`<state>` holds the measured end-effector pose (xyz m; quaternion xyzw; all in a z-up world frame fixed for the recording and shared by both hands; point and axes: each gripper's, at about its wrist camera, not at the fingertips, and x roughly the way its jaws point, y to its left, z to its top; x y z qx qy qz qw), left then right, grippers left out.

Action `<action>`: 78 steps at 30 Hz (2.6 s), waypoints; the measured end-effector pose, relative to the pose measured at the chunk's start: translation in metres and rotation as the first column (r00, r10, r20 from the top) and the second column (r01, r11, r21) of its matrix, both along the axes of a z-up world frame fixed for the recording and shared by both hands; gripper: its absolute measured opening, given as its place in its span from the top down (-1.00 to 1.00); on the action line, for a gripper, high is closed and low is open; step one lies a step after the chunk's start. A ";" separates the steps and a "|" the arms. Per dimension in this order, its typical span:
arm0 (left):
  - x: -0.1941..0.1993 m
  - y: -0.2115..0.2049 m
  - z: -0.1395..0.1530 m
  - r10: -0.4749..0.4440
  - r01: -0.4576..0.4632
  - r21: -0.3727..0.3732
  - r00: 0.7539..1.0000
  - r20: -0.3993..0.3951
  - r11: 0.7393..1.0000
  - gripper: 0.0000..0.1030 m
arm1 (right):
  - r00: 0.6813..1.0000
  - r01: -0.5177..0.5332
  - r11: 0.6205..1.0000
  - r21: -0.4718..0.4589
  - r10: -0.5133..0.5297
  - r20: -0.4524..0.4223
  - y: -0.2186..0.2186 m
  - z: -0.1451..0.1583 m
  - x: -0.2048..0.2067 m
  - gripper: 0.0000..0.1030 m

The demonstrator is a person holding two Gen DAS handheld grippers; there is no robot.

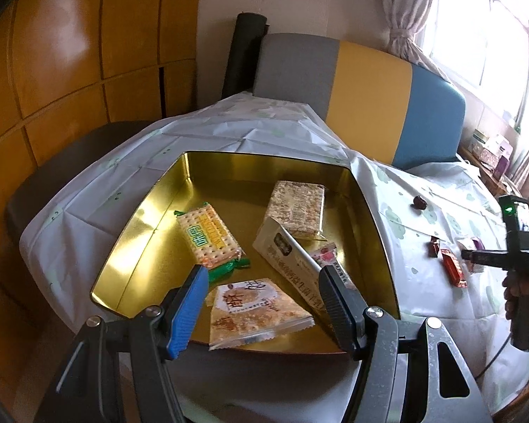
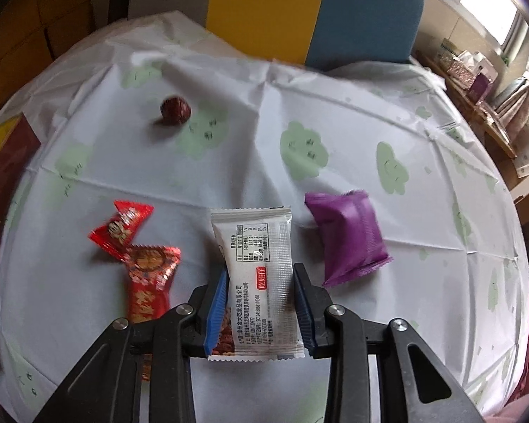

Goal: Organize snacks
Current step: 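Carry the white sachet with the right gripper toward the gold tray, then lower the white sachet into the gold tray and open the right gripper, then grasp the red candy bar with the left gripper while the right gripper approaches the purple bag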

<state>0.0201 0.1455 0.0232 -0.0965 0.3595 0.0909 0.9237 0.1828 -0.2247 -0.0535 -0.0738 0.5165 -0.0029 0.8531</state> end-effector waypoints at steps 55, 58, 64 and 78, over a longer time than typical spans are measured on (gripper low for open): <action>-0.006 0.012 -0.004 0.044 -0.043 0.014 0.999 -0.013 0.999 -0.28 | 0.941 -0.333 0.913 0.236 0.307 0.140 0.113 0.069 -0.049 0.19; -0.003 0.004 -0.002 0.025 -0.024 0.026 1.000 -0.015 0.999 -0.28 | 0.954 -0.292 0.937 0.190 0.271 0.132 0.082 0.065 -0.046 0.19; 0.003 -0.019 0.002 -0.040 0.041 0.053 0.999 -0.021 0.998 -0.28 | 0.974 -0.189 0.979 0.078 0.177 0.142 0.015 0.062 -0.031 0.19; 0.017 -0.098 0.005 -0.265 0.269 0.096 0.963 -0.053 0.958 -0.27 | 0.987 0.160 0.980 0.116 -0.159 -0.016 -0.086 0.027 0.001 0.19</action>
